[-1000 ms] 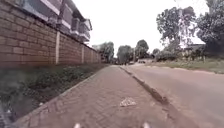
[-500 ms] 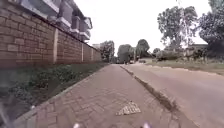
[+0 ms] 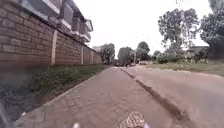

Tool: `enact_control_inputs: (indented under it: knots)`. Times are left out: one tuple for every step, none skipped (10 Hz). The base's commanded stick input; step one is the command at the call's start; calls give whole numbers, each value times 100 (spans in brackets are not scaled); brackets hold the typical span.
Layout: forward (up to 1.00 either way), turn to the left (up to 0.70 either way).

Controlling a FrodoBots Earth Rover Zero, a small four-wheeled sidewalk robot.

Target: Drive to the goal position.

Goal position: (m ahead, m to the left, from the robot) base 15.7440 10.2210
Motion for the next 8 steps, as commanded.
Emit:
enact_control_inputs:
  knots:
    - [50, 0]
    - [50, 0]
    - [50, 0]
    - [50, 0]
    - [50, 0]
    - [50, 0]
    - [50, 0]
    - [50, 0]
